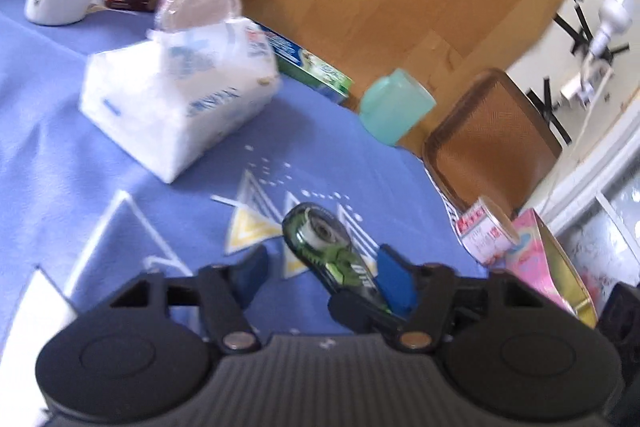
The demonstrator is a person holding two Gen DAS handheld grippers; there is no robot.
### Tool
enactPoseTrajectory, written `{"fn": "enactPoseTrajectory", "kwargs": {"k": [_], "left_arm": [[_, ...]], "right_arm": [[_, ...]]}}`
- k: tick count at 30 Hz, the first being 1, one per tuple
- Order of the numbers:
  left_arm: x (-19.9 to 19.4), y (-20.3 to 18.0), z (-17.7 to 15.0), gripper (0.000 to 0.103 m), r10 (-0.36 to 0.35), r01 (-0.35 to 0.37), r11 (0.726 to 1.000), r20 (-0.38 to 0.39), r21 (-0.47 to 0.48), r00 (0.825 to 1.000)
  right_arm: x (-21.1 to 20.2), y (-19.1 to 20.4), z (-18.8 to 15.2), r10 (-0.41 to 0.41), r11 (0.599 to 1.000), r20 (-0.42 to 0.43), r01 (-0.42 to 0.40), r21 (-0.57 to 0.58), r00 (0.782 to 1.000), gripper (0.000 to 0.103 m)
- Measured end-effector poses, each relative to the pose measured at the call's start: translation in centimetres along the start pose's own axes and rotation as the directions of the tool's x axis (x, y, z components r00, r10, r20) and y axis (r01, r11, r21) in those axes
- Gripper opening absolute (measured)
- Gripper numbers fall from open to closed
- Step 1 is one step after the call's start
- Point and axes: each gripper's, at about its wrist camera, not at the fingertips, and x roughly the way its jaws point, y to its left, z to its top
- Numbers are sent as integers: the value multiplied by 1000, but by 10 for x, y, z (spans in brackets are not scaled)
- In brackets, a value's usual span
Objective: Organize soft objects
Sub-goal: 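Grasp the green correction-tape dispenser with the left gripper, then lower the correction tape into the pink tin and open the left gripper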
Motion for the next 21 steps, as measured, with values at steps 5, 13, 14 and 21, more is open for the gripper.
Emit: {"fn": "enactPoseTrajectory", "kwargs": {"k": [5,13,14,21], "left_arm": [[18,-23,-9,31,-66,66,998,-59,8,996],[32,-118,-8,30,-193,202,964,-66,176,979],[35,-132,-9,30,-211,221,955,-70,198,975],[59,-238,-32,30,-320,356,866,-159,351,934]], "right_arm": [[-25,-3,-15,-40,998,88,35,53,995,26],[-87,-31,-19,-242,969,287,218,116,927,26],[-95,-36,-20,-271,962,310,242,129,911,26],[-159,-83,-38,-474,879,400,397,263,784,26]]}}
